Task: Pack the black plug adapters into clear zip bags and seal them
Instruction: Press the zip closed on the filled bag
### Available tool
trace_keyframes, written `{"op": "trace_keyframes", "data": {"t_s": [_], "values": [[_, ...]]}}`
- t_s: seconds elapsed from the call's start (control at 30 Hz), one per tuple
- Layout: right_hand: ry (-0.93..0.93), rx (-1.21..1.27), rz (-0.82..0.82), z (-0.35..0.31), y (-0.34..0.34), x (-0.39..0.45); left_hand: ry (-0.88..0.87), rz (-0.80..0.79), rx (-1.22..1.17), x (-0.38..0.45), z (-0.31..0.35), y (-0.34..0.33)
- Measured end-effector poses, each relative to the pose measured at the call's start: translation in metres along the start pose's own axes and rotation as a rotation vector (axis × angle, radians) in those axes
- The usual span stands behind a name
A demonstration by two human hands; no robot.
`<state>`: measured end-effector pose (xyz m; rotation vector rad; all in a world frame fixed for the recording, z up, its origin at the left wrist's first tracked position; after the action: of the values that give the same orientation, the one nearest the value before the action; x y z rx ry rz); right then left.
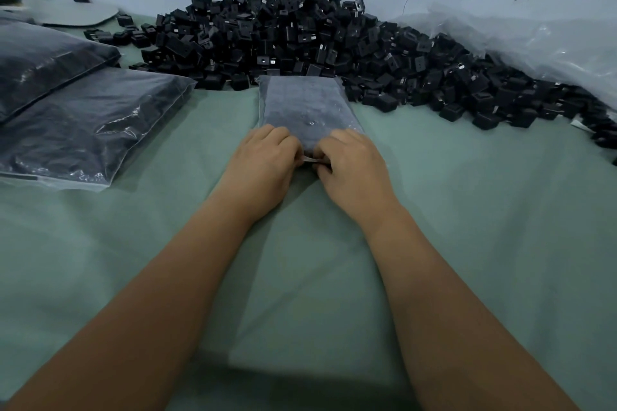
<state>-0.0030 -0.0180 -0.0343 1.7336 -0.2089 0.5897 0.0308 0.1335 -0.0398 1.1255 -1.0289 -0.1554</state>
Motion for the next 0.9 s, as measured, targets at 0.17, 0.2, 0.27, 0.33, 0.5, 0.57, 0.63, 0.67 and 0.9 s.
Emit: {"op": "trace_keyframes", "data": {"t_s": [0.17, 0.2, 0.27, 0.33, 0.5, 0.57, 0.63, 0.67, 0.9], "values": [[-0.023, -0.028, 0.029, 0.001, 0.001, -0.001, 0.006, -0.012, 0.005, 0.001, 0.001, -0.001], [-0.023, -0.022, 0.028, 0.000, 0.001, 0.000, 0.012, -0.016, 0.004, 0.001, 0.001, -0.001], [-0.031, -0.007, 0.037, -0.002, 0.001, 0.000, 0.025, -0.016, 0.008, 0.001, 0.000, -0.001], [-0.046, 0.013, 0.035, -0.001, 0.002, 0.000, 0.031, -0.011, 0.014, 0.001, 0.001, -0.001], [-0.088, -0.001, 0.029, 0.007, 0.002, -0.002, 0.082, 0.014, 0.026, -0.001, -0.001, -0.001], [-0.083, -0.027, 0.015, 0.008, 0.001, -0.002, 0.079, 0.017, 0.032, -0.001, -0.002, 0.000], [-0.077, -0.047, -0.006, 0.008, 0.000, -0.001, 0.067, 0.017, 0.021, -0.001, -0.002, 0.002], [-0.075, -0.049, -0.011, 0.008, 0.000, -0.001, 0.060, 0.013, 0.005, -0.001, -0.001, 0.003], [-0.007, 0.015, -0.058, 0.004, 0.000, -0.001, 0.000, -0.028, -0.021, 0.001, 0.000, 0.002]]}}
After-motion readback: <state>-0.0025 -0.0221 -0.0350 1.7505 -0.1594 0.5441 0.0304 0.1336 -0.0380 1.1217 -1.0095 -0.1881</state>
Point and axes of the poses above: each hand's wrist, its own x-axis towards the middle knuckle, its own y-axis out of the back of the hand, z = x × y, the point moved 1 cm from there along x, towards the middle knuckle, and after that the axes turned 3 degrees about -z, right-handed, at the moved point
